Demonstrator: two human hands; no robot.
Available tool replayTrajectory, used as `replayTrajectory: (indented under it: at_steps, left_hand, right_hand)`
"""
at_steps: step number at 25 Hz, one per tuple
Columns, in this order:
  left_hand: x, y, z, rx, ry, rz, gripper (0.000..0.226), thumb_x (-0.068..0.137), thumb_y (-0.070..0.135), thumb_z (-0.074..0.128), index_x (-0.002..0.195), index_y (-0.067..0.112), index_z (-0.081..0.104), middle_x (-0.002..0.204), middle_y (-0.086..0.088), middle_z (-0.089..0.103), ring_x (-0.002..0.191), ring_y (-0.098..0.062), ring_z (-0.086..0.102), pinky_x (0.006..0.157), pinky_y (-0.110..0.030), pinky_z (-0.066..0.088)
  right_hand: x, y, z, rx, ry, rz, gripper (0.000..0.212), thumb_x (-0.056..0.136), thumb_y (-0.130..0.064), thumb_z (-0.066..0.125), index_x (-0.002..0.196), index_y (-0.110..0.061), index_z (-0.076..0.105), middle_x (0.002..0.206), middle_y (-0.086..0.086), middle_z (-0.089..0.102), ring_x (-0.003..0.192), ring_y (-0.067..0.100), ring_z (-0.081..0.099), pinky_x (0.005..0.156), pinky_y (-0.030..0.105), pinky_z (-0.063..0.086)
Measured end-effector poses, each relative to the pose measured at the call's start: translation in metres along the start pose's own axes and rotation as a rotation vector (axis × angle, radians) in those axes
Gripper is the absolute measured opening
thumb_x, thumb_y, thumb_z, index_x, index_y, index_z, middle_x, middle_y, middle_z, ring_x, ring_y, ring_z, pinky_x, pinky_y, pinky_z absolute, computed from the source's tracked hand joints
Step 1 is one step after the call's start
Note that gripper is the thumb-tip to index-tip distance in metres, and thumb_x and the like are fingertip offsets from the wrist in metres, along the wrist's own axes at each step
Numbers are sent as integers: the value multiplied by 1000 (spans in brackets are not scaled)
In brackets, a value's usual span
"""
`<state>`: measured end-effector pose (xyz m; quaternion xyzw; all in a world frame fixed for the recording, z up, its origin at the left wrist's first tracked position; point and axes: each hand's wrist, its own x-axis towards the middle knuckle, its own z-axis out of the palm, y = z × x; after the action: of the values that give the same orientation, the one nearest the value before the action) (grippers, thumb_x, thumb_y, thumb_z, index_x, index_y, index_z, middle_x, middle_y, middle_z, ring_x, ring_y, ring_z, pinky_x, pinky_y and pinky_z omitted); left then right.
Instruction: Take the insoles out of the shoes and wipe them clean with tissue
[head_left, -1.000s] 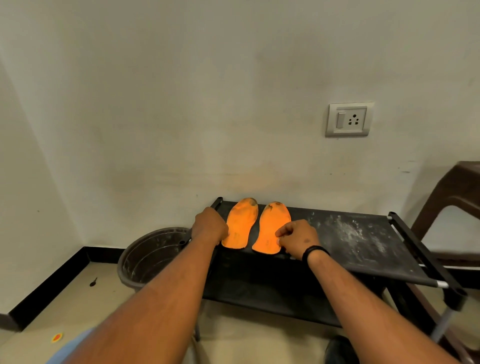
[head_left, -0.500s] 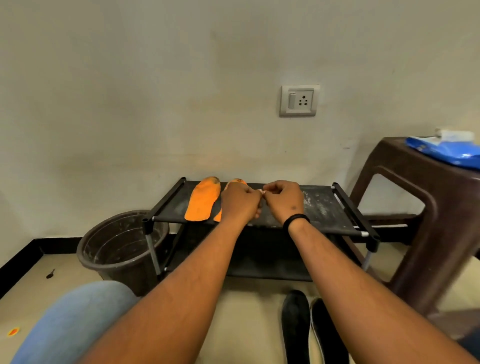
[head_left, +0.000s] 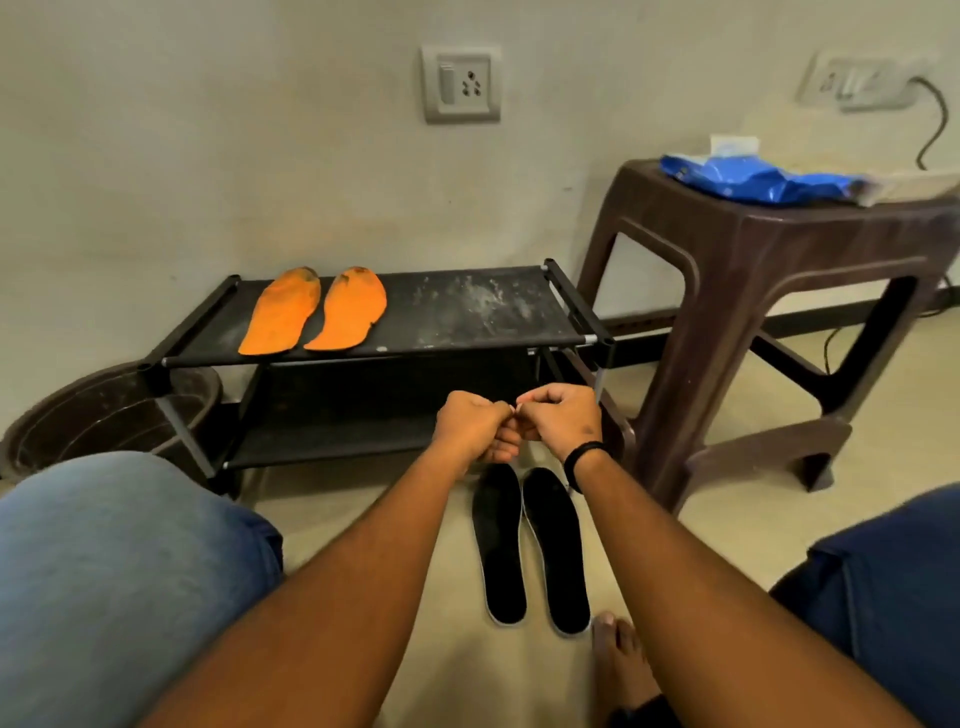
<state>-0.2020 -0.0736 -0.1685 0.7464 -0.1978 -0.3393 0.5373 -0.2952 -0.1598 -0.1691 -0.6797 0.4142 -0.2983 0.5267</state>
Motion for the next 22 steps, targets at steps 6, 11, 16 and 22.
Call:
replayTrajectory:
  at_steps: [6,11,16,22]
  left_hand:
    - [16,-108,36,206,67,-263,18,87,15,77,89,-1,69,71,-12,71,50,-20,65,47,-28,57]
    - [38,-182,48,370,156,-381,32,70,34,89,81,9,71,82,-11,76,69,-27,74,67,-37,64]
    - [50,-204,60,555,227,-390,57,67,54,87,98,12,66,96,-5,71,86,-26,69,67,-33,55]
    - [62,-220,78,580,204,-440,74,69,41,90,123,12,48,122,-11,61,111,-35,63,91,-45,56]
  right_hand:
    - [7,105,-18,-210,-3,350,10,78,-7,71,69,-5,68,72,12,70,65,27,68,70,42,62]
    - [18,180,-11,-586,-105,467,20,87,-26,68,96,-9,66,95,6,69,89,25,64,70,23,42]
    - [17,214,3,-677,-72,559,43,89,-36,66,121,-8,57,122,15,59,112,35,57,92,39,50]
    - [14,239,17,-746,-116,596,42,92,-29,63,126,-10,47,125,14,56,114,34,55,97,43,48]
